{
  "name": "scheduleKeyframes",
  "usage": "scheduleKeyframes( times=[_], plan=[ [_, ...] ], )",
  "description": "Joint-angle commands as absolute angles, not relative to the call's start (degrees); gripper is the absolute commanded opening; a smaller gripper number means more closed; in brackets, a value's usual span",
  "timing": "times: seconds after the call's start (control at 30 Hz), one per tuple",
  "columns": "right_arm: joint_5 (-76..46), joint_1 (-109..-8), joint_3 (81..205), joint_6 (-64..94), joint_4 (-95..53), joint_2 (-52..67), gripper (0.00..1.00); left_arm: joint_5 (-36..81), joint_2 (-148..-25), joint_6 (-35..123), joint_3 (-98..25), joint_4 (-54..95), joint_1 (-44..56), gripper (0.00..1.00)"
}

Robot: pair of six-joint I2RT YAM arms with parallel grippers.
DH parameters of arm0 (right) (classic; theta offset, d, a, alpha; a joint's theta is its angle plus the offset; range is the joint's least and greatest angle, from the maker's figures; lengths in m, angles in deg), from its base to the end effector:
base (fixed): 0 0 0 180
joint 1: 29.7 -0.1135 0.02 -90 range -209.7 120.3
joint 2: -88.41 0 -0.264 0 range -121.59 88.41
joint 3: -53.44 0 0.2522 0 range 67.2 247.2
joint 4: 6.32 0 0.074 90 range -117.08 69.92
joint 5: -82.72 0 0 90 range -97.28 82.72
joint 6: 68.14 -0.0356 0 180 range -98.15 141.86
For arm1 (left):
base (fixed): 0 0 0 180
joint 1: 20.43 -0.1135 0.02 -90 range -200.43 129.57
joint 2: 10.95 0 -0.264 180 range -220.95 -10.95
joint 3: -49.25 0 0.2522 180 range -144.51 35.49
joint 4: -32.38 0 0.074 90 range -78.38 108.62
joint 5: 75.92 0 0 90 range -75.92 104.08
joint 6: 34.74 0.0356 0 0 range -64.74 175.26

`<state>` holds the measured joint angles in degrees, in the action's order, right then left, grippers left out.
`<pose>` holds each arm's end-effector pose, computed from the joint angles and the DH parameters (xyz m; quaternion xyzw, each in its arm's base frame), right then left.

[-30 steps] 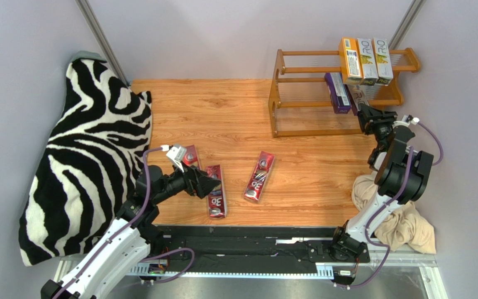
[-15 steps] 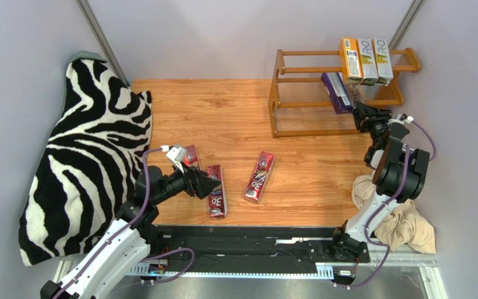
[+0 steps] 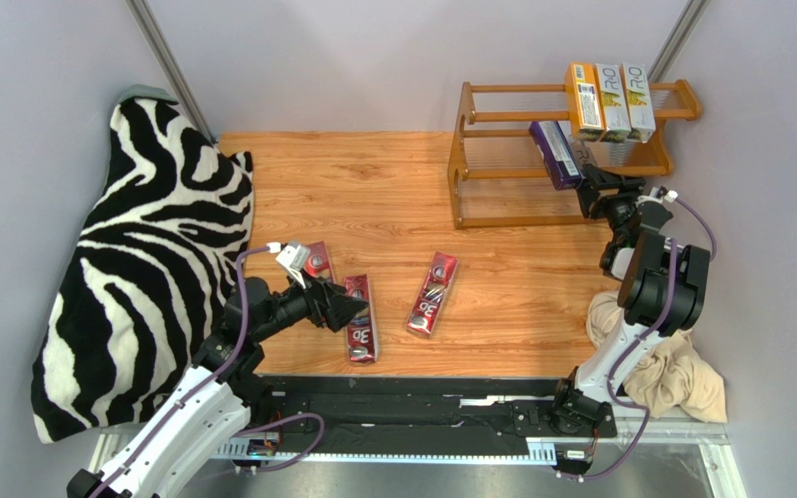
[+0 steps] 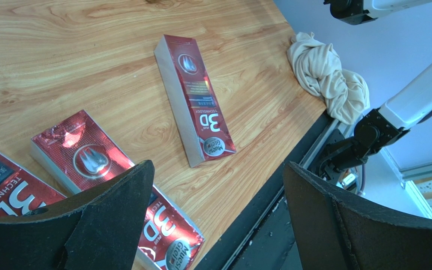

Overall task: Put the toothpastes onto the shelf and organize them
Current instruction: Place the toothpaste on the shelf.

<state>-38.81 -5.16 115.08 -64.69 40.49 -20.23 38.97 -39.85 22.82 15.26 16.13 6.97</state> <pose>0.3541 -0.1412 0.1789 0.4535 0.5438 0.5149 0.4832 0.1213 -0.0797 0.2429 0.1035 0.7596 -0.4536 0.4544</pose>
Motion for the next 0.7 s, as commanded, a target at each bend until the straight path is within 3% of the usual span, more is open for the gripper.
scheduleKeyframes(
  times=[0.0, 0.23, 0.67],
  plan=[
    [-38.92, -5.44, 114.49, -64.28, 41.35, -17.06, 0.67, 39.04, -39.42, 23.98, 13.51, 15.72, 7.35, 0.93],
    [-39.36, -5.44, 112.29, -64.98, 44.69, -16.09, 0.82, 39.31, -39.42, 23.89, 13.60, 15.45, 7.61, 0.93],
    [-40.94, -5.17, 107.10, -67.53, 55.75, -15.30, 0.93, 39.75, -39.78, 24.06, 13.34, 14.57, 8.58, 0.94]
  ],
)
